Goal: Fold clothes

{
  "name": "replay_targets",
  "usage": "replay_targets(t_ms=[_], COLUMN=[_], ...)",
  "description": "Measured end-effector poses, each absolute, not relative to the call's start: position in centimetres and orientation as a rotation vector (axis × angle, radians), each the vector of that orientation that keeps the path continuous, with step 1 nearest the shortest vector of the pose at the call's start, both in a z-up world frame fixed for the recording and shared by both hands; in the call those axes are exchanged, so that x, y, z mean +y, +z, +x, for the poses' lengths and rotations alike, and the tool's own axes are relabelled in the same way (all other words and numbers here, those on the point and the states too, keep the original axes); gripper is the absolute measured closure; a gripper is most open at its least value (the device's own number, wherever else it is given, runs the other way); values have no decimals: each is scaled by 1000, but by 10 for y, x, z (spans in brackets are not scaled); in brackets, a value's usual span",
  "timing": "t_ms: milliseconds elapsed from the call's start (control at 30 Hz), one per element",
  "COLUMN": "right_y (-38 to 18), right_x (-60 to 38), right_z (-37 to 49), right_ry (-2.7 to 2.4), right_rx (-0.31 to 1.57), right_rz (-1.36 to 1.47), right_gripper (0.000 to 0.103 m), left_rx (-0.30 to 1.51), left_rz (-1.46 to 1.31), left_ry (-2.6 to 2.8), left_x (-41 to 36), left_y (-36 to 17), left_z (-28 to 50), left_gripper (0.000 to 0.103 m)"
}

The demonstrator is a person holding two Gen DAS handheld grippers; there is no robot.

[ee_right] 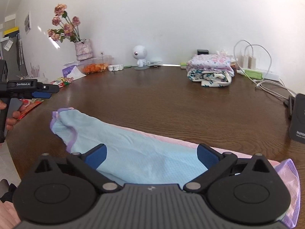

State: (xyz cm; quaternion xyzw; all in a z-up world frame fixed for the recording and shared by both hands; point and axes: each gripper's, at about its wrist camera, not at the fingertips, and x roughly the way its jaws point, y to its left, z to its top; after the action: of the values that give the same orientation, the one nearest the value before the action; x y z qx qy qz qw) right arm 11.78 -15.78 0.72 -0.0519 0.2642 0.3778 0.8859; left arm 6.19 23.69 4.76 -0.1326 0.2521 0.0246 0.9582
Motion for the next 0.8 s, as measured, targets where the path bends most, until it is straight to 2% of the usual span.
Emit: replay_targets(t_ms=[667,733,800], right_y=[11,4,-2], right_x=[52,71,89], right_z=[65,64,63], right_ry=[1054,1040,1026], right_rx=[537,546,555], right_rz=[-415,-451,-486], right_gripper=[1,7,24], left_rx=[562,555,557], left_rz=[-338,-353,-358], left_ry=[110,109,101], left_x=[274,279,284], left_y=[29,30,30], left_z=[-19,-21,-21], left_gripper=[0,0,0])
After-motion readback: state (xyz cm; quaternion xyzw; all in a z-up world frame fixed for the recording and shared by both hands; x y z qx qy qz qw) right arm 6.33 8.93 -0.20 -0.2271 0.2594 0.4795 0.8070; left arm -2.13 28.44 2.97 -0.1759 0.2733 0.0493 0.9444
